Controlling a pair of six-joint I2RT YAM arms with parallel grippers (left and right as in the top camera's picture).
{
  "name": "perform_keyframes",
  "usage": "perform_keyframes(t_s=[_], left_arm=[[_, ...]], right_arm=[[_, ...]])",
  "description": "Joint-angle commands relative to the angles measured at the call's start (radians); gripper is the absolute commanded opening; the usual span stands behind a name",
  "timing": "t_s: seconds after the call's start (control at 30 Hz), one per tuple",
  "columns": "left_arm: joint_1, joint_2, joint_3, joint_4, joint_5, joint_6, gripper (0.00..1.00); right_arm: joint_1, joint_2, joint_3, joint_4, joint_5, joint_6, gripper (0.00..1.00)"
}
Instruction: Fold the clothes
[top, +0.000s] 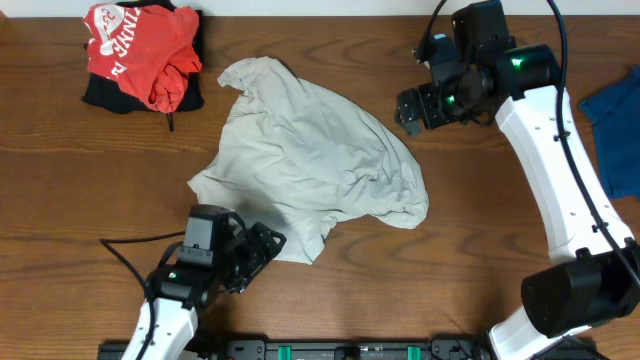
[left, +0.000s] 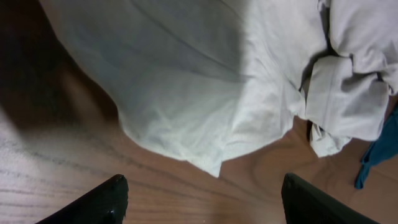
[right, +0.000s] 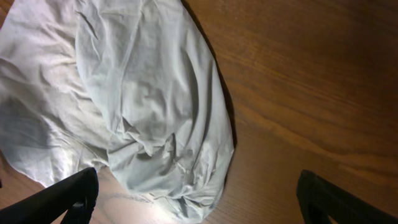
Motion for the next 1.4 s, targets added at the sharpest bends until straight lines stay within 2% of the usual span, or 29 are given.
perform_keyframes(t_s=[0.0, 0.17, 0.57, 0.77, 0.83, 0.97, 1.03, 1.13, 1.2, 1.3, 1.37], left_arm=[[0.000, 0.058, -0.002, 0.013, -0.010, -0.036, 0.79], [0.000, 0.159, -0.002, 0.069, -0.081, -0.033, 0.79], [0.000, 0.361, -0.002, 0.224, -0.079, -0.008, 0.79], [0.000, 0.391, -0.002, 0.253, -0.051, 0.013, 0.78], [0.000, 0.391, -0.002, 0.253, -0.037, 0.019, 0.70], [0.000, 0.389, -0.001, 0.240, -0.033, 0.037, 0.32], [0.000, 0.389, -0.001, 0.234, -0.033, 0.037, 0.25], [0.000, 0.389, 0.000, 0.226, -0.032, 0.037, 0.23], [0.000, 0.390, 0.000, 0.223, -0.033, 0.037, 0.14], [0.000, 0.390, 0.000, 0.223, -0.033, 0.037, 0.07], [0.000, 0.390, 0.000, 0.223, -0.034, 0.037, 0.06]], right_arm=[[0.010, -0.028, 0.014, -0.003, -0.017, -0.012, 0.99], [0.010, -0.028, 0.014, -0.005, -0.017, -0.012, 0.99], [0.010, -0.028, 0.014, -0.008, -0.017, -0.013, 0.99], [0.010, -0.028, 0.014, -0.028, -0.017, -0.012, 0.99], [0.010, -0.028, 0.014, -0.039, -0.017, -0.012, 0.99], [0.010, -0.028, 0.014, -0.068, -0.017, -0.004, 0.93], [0.010, -0.028, 0.014, -0.090, -0.018, 0.023, 0.92], [0.010, -0.028, 0.014, -0.159, -0.050, 0.052, 0.91], [0.010, -0.028, 0.013, -0.217, -0.068, 0.075, 0.89], [0.019, -0.028, 0.000, -0.282, -0.080, 0.123, 0.88], [0.040, -0.028, -0.019, -0.305, -0.105, 0.122, 0.88]])
